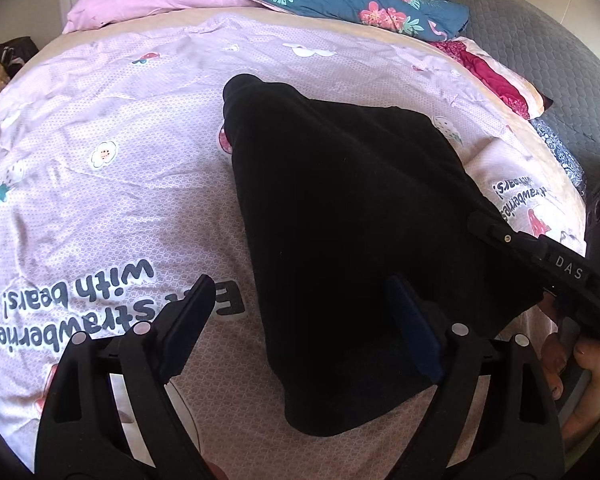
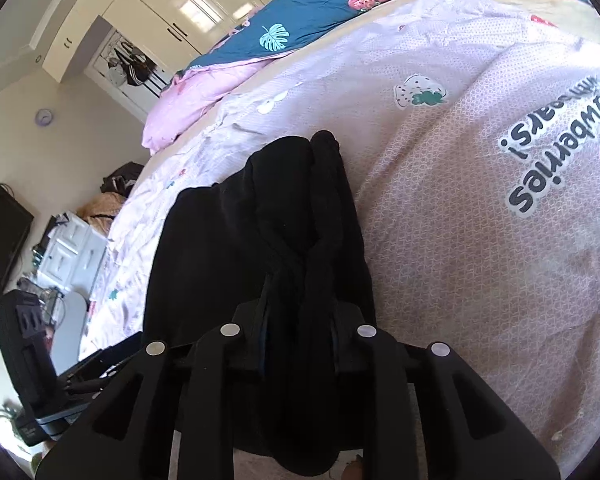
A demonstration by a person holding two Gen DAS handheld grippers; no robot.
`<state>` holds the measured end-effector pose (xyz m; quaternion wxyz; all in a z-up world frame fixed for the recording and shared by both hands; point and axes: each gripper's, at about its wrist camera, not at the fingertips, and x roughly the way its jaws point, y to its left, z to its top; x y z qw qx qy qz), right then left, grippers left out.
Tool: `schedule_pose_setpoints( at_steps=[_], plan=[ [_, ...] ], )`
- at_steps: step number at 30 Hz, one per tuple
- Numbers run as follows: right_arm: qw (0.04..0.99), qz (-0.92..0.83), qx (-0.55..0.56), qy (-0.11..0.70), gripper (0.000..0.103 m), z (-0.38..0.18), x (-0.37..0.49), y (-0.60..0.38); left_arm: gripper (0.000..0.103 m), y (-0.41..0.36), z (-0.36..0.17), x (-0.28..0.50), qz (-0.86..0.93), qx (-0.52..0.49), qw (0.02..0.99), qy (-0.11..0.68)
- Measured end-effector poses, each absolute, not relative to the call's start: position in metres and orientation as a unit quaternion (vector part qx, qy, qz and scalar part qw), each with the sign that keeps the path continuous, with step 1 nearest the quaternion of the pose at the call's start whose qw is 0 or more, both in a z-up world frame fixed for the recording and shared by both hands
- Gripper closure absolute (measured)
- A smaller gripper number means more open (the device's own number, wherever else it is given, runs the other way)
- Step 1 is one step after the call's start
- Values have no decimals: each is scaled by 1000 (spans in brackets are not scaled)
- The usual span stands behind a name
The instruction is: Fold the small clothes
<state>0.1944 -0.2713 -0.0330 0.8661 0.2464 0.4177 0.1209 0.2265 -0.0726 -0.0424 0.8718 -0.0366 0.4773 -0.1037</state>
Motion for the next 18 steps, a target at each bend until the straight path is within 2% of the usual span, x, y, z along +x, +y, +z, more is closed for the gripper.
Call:
schedule_pose_setpoints(
  at_steps=[4,7,15,18],
  plan=[
    [873,101,233,416,74,-28,190,-270,21,-74,-41,225,-100,-31,874,474],
    [876,94,227,414,73,-25,185,-271,21,-75,-40,224,-97,-28,875,473],
    [888,74,197,410,62,-17,178,-273,21,-77,-36,217,-89,-24,881,464],
    [893,73,195,398,56,-12,174,-275,16,-76,-33,211,-90,-27,882,461]
  ],
)
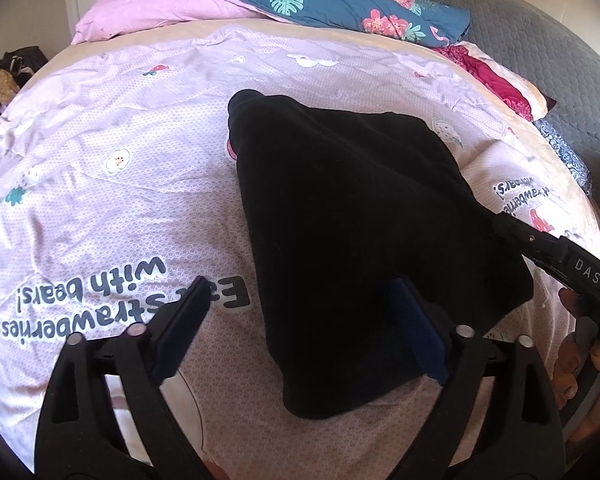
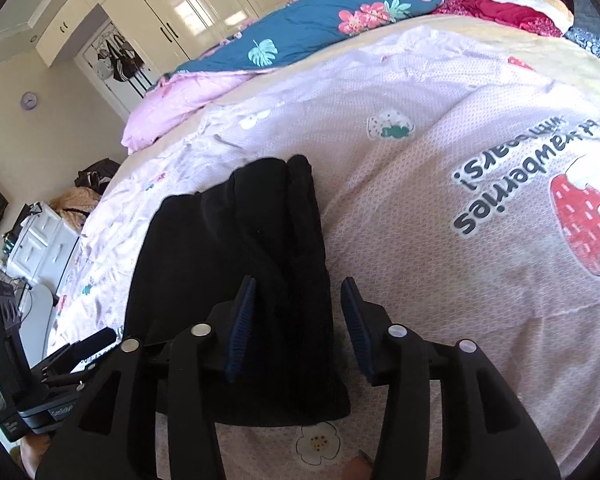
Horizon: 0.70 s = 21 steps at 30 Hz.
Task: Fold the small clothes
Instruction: 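Open both tools and pull them back from the folded shirt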
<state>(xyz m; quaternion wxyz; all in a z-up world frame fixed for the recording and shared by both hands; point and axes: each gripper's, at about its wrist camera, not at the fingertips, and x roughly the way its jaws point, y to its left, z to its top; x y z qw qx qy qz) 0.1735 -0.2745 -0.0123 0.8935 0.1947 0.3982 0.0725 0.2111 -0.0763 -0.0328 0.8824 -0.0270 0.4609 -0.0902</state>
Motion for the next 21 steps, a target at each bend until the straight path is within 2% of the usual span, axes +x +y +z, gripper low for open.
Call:
schedule_pose_setpoints(
  at_steps=[3,5,7,12,21],
  plan=[
    [898,71,201,385,51,-6,167,-278,14,-80,-28,204,-96,-21,885,456],
    [902,79,213,368,40,2,159,-281,9,-81,-25,199,-98,-17,886,453],
    [906,82,214,355,24,9,152,-283,9,-83,-23,195,-99,-17,888,449],
    [916,87,218,326,7,26,132,-283,9,-81,-15,176,-96,-26,893,440],
    [939,87,184,279,5,42,91,-267,9,-62,8,139,-86,-38,912,400]
  ],
)
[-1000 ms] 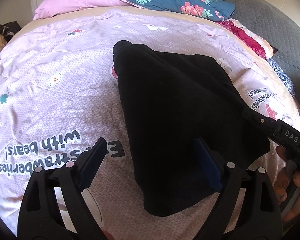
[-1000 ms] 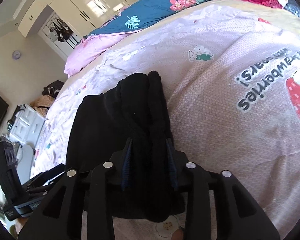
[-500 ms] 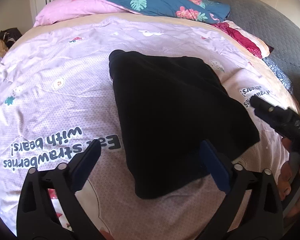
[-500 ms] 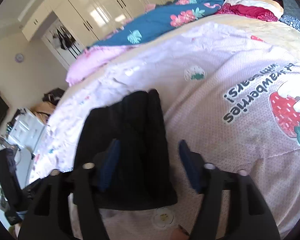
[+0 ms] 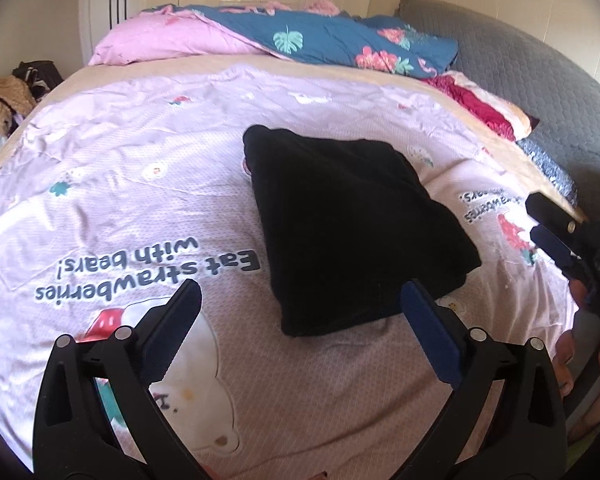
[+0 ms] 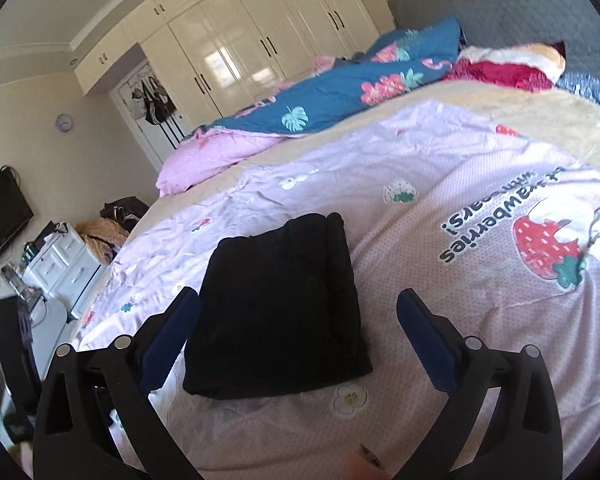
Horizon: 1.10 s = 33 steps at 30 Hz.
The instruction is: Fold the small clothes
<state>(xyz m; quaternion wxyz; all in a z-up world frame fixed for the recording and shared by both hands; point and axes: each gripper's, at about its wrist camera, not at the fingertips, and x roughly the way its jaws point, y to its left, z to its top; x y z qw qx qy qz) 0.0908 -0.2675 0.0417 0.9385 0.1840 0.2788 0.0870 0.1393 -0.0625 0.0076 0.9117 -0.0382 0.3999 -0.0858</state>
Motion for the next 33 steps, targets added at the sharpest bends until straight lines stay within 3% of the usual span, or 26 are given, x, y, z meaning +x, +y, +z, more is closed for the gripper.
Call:
schedule_pose_setpoints(
  at_steps=[22,33],
  plan=[
    [965,62,40,253,4,13,-15,-218,9,-33,-4,47,-53,-65,931,354],
    [967,31,2,253,4,-4,-28,-215,9,-31,-19,48,-60,-61,930,358]
  ],
)
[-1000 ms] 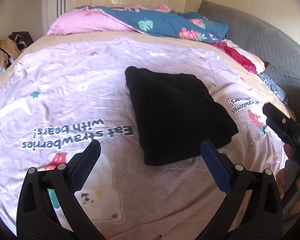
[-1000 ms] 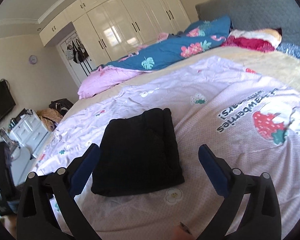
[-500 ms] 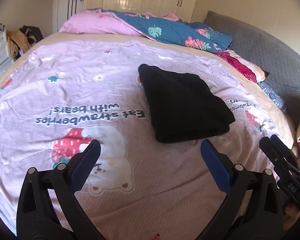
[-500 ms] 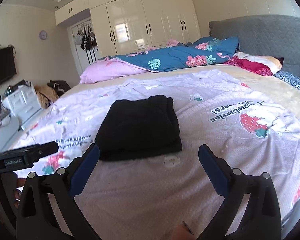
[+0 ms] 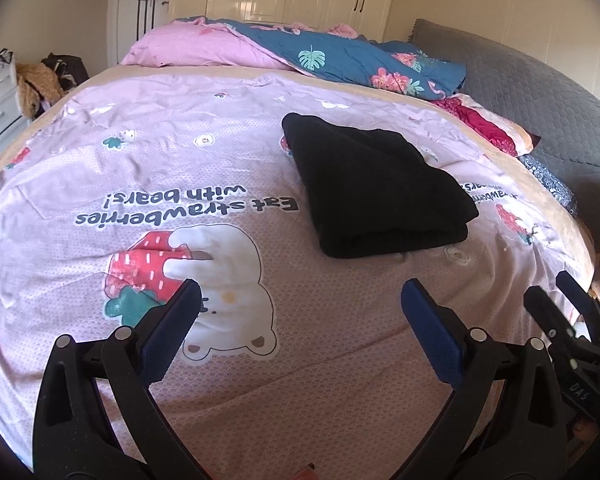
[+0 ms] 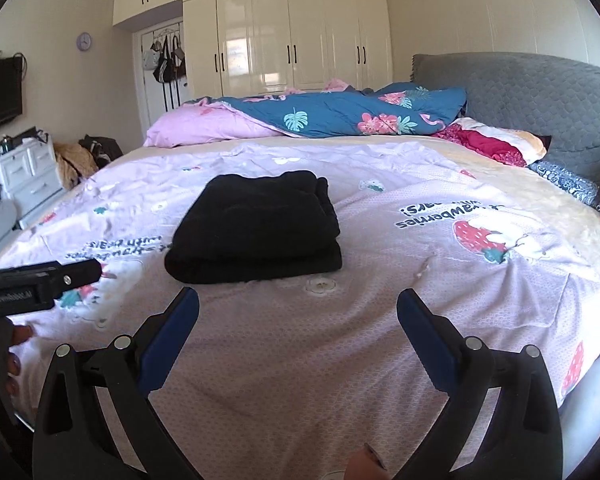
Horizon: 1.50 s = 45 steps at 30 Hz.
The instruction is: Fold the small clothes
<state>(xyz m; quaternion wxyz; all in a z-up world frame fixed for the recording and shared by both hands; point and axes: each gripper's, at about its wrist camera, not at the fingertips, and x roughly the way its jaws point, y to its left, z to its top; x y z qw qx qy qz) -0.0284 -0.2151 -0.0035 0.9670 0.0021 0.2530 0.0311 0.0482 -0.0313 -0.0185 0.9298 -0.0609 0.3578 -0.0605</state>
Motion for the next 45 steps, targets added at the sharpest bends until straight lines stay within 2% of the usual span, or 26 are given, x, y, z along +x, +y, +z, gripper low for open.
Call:
schedule_pose_setpoints(
  at_steps=[45],
  plan=[
    [960,20,6,279,4,-17,-15,-220,9,-27,-22,52,-46,-67,924,374]
  ],
)
